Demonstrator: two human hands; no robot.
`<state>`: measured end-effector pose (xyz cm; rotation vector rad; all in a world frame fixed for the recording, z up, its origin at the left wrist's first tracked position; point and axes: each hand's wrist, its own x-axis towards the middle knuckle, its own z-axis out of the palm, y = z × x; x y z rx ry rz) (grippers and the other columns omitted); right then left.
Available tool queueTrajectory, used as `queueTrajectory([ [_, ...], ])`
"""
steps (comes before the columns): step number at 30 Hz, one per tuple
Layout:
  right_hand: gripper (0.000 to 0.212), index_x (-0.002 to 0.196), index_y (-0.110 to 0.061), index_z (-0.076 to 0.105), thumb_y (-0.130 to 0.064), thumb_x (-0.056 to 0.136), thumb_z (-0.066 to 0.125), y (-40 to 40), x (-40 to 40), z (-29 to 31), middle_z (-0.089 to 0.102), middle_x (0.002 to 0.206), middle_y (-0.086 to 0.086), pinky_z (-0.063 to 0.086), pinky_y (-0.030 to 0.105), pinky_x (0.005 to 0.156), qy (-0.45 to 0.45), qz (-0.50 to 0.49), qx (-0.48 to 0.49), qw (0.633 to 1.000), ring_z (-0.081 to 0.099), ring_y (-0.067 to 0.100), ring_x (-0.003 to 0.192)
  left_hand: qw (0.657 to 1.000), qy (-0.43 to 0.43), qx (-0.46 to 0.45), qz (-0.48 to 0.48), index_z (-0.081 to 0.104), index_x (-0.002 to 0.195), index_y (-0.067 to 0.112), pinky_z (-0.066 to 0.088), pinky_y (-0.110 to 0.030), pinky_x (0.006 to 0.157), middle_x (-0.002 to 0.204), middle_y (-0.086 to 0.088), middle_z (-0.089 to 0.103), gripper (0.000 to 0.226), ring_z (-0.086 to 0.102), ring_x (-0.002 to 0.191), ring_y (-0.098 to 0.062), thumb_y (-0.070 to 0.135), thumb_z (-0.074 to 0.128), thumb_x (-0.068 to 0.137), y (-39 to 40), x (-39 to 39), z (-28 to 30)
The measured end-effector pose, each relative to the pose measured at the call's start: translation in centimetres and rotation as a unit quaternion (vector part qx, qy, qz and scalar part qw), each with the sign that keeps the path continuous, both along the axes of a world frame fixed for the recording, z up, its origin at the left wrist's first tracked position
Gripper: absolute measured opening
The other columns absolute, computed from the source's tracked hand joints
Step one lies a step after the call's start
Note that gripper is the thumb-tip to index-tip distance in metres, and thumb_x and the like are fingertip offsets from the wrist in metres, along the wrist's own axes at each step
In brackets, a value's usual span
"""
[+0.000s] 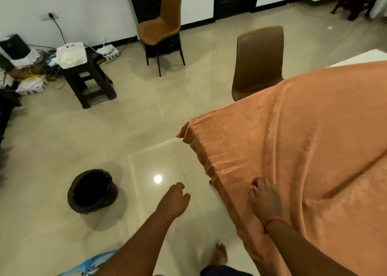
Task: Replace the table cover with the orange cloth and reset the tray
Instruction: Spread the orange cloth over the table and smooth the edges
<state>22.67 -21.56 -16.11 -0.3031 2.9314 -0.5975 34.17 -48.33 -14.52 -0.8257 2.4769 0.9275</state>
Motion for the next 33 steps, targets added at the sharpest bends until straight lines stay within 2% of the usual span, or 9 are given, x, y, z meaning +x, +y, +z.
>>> queueTrajectory([
  [5, 0.031, 0.113, -0.016, 0.060, -0.033, 0.092, 0.047, -4.2, -5.2, 0.1, 0.060, 0.114, 0.006, 0.047, 0.038, 0.090, -0.030, 0.014, 0.073, 0.997, 0.055, 0.026, 0.105, 0.996, 0.012, 0.050, 0.068, 0.049, 0.134, 0.010, 0.041, -0.027, 0.079, 0.129, -0.009, 0.058, 0.044, 0.059, 0.108, -0.023, 0.035, 0.051, 0.098, -3.7, -9.7, 0.8],
  [9, 0.043, 0.129, -0.019, 0.051, -0.045, 0.096, 0.039, -7.4, -7.0, 0.1, 0.053, 0.129, 0.005, 0.045, 0.038, 0.096, -0.074, -0.019, 0.123, 0.989, 0.049, 0.025, 0.115, 0.994, 0.091, 0.058, 0.015, 0.056, 0.129, 0.015, 0.047, -0.032, 0.082, 0.124, -0.006, 0.062, 0.037, 0.063, 0.109, -0.026, 0.033, 0.051, 0.098, -6.4, -17.5, 0.0],
  [13, 0.050, 0.131, -0.020, 0.049, -0.053, 0.095, 0.038, -11.1, -7.4, 0.0, 0.048, 0.134, 0.005, 0.041, 0.044, 0.099, -0.095, -0.101, 0.160, 0.977, 0.046, 0.028, 0.120, 0.995, 0.096, -0.034, -0.020, 0.049, 0.132, 0.007, 0.048, -0.048, 0.097, 0.130, -0.019, 0.051, 0.046, 0.056, 0.114, -0.040, 0.034, 0.054, 0.095, -10.1, -25.4, -2.5],
  [15, 0.054, 0.134, -0.017, 0.049, -0.051, 0.094, 0.042, -13.3, -7.6, 0.0, 0.048, 0.135, 0.008, 0.040, 0.047, 0.100, -0.099, -0.175, 0.158, 0.967, 0.046, 0.031, 0.121, 0.995, 0.060, -0.045, -0.071, 0.048, 0.130, 0.000, 0.044, -0.049, 0.097, 0.130, -0.024, 0.049, 0.051, 0.052, 0.115, -0.044, 0.038, 0.052, 0.096, -12.0, -28.7, -4.2],
  [18, 0.057, 0.141, -0.016, 0.041, -0.046, 0.093, 0.048, -17.0, -7.6, -0.2, 0.044, 0.139, 0.008, 0.039, 0.046, 0.105, -0.122, -0.265, 0.132, 0.947, 0.044, 0.032, 0.123, 0.987, 0.031, 0.016, -0.156, 0.053, 0.110, -0.002, 0.044, -0.040, 0.077, 0.109, -0.022, 0.060, 0.047, 0.058, 0.094, -0.039, 0.043, 0.047, 0.099, -14.5, -32.4, -5.6],
  [21, 0.085, 0.135, -0.020, 0.043, -0.061, 0.065, 0.066, -19.9, -8.2, 0.1, 0.044, 0.132, 0.004, 0.041, 0.046, 0.102, -0.171, -0.306, 0.131, 0.927, 0.044, 0.032, 0.120, 0.963, 0.017, 0.035, -0.267, 0.052, 0.096, 0.009, 0.039, -0.036, 0.070, 0.095, -0.013, 0.061, 0.044, 0.053, 0.079, -0.028, 0.051, 0.038, 0.100, -16.6, -34.4, -6.3],
  [24, 0.045, 0.131, -0.019, 0.047, -0.022, 0.088, 0.057, -22.3, -9.3, 0.3, 0.047, 0.135, 0.004, 0.038, 0.043, 0.103, -0.167, -0.365, 0.108, 0.909, 0.043, 0.030, 0.126, 0.936, 0.023, 0.012, -0.352, 0.057, 0.087, 0.016, 0.044, -0.038, 0.074, 0.096, -0.014, 0.066, 0.042, 0.056, 0.080, -0.030, 0.049, 0.035, 0.102, -18.9, -35.8, -6.2],
  [26, 0.040, 0.132, -0.016, 0.048, -0.007, 0.094, 0.041, -24.0, -9.9, 0.5, 0.050, 0.136, 0.006, 0.039, 0.043, 0.103, -0.167, -0.391, 0.099, 0.900, 0.042, 0.029, 0.128, 0.919, 0.031, -0.007, -0.394, 0.060, 0.087, 0.019, 0.049, -0.039, 0.079, 0.095, -0.012, 0.068, 0.042, 0.060, 0.083, -0.031, 0.048, 0.033, 0.102, -20.5, -36.5, -6.3],
  [33, 0.038, 0.128, -0.012, 0.049, -0.007, 0.093, 0.036, -28.1, -10.7, 0.0, 0.054, 0.132, 0.011, 0.039, 0.045, 0.104, -0.169, -0.418, 0.104, 0.886, 0.045, 0.031, 0.124, 0.901, -0.005, -0.042, -0.433, 0.063, 0.097, 0.022, 0.046, -0.036, 0.079, 0.099, -0.009, 0.068, 0.042, 0.060, 0.084, -0.028, 0.048, 0.031, 0.102, -23.4, -37.3, -6.1],
])
